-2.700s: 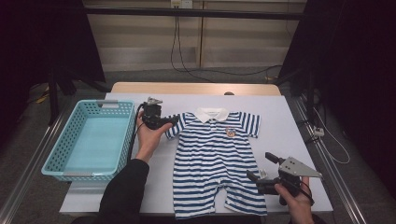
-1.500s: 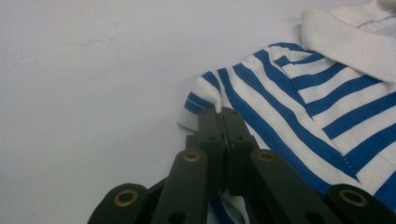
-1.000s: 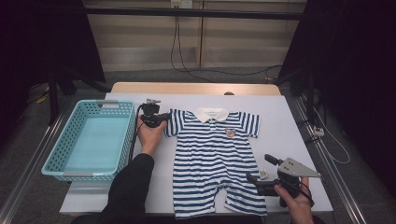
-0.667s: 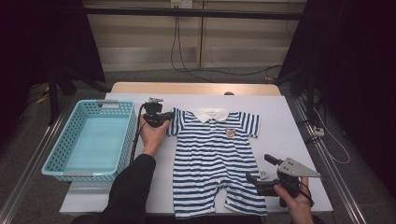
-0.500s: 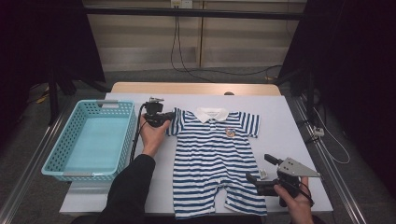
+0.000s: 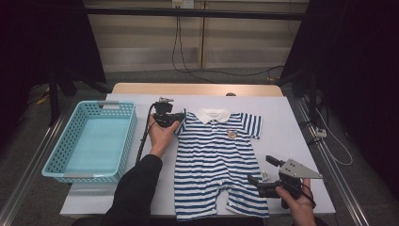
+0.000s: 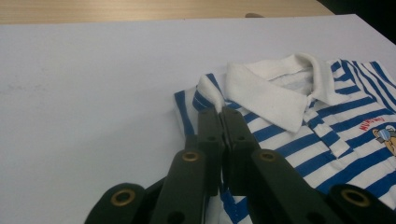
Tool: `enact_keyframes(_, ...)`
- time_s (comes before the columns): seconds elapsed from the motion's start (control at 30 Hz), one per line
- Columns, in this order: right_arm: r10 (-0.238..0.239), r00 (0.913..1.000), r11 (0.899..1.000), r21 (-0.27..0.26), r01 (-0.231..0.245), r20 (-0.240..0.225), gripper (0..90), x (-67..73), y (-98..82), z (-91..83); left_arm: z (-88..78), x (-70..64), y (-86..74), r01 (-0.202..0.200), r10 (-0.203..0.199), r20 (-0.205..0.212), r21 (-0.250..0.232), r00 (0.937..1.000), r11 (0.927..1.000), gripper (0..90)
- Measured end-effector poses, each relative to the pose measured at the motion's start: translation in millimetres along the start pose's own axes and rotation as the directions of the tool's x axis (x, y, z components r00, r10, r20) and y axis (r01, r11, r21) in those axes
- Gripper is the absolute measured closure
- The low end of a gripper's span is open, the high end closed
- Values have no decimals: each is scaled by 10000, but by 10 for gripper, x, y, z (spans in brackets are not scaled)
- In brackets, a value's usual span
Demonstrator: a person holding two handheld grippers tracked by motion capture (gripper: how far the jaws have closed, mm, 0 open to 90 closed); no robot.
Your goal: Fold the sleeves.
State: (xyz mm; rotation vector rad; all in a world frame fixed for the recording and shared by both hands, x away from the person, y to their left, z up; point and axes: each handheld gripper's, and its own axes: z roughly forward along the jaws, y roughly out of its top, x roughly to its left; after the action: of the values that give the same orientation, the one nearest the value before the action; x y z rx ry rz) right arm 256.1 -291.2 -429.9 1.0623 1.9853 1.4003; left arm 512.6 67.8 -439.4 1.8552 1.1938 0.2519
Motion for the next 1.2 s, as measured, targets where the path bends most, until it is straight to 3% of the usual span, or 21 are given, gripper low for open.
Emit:
enact_keyframes(0.1,3,10000,10000,4,-3,-18,25,1,0,2,37,-7,3,-317,318,-72,147,9995,9994,872)
enact_keyframes(0.37,-11,10000,10000,32,11,-38,25,1,-3,5,161,-47,19,-148,139,278,324,9995,9994,872)
enact_keyframes(0.57,-42,9999,9999,102,42,-93,25,6,-5,6,256,-120,13,-401,388,257,515,9989,9979,872)
enact_keyframes(0.7,-78,9999,9999,131,80,-121,25,6,-7,2,269,-146,56,-321,310,222,505,9993,9982,872)
enact_keyframes(0.87,-63,9999,9998,166,66,-157,25,6,-9,3,323,-221,94,-596,582,263,546,9980,9967,865)
enact_keyframes(1.03,-105,9998,9997,211,108,-176,25,7,-12,0,372,-253,70,-843,815,405,744,9958,9937,800)
enact_keyframes(1.13,-96,9998,9997,210,99,-157,25,7,-13,-3,343,-247,76,-835,813,394,587,9959,9948,751)
enact_keyframes(1.2,-92,9998,9997,216,95,-162,25,7,-14,-3,301,-228,101,-775,755,464,435,9961,9960,672)
